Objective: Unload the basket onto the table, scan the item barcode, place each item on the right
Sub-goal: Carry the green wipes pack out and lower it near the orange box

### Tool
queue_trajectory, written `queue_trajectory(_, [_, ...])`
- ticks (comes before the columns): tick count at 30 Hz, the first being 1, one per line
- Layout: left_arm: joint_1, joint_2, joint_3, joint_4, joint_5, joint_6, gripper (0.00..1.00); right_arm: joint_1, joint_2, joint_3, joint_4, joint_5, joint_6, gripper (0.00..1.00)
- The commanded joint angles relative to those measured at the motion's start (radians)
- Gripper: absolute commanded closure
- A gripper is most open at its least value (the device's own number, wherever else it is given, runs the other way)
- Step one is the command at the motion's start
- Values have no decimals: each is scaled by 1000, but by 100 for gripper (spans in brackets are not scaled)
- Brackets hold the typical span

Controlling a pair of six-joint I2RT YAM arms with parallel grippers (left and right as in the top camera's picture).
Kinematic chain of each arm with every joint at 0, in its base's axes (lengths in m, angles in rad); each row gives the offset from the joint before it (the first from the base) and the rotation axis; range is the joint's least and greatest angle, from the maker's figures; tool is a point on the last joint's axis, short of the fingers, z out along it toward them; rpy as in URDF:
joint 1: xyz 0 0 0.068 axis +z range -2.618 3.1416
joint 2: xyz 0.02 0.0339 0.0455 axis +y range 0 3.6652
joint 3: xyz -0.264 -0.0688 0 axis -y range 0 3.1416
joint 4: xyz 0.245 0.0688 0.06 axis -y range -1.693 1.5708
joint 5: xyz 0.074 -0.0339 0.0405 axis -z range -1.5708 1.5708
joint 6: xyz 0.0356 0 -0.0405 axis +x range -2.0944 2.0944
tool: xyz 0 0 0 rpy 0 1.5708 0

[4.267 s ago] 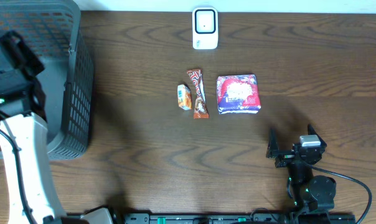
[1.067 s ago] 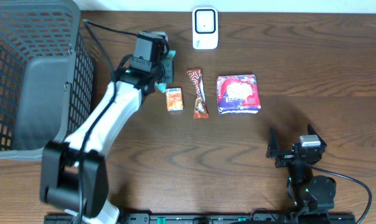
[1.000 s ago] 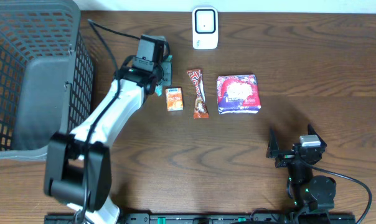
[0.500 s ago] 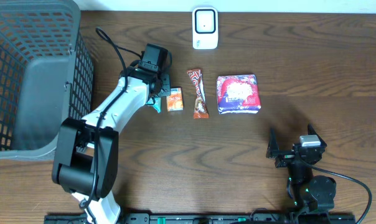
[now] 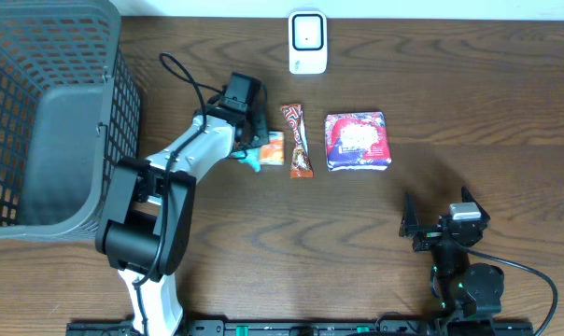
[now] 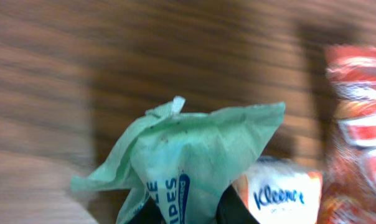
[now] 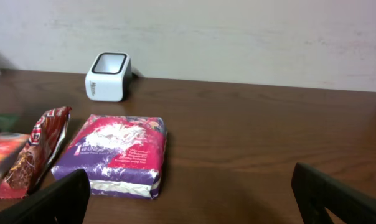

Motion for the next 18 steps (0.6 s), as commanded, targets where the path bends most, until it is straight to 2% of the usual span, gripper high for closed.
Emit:
queue_trajectory(1, [-37, 16, 14, 37, 125, -22, 93, -7, -6, -4, -2, 2, -8, 1])
queue_trajectory(7, [-54, 16, 43, 42, 85, -32, 93, -7, -6, -4, -2, 2, -8, 1])
queue_trajectory(15, [2, -20, 43, 12, -47, -9, 93, -7, -6, -4, -2, 2, -8, 1])
queue_trajectory(18, [17, -22, 43, -12, -42, -9, 90, -7, -6, -4, -2, 2, -8, 1])
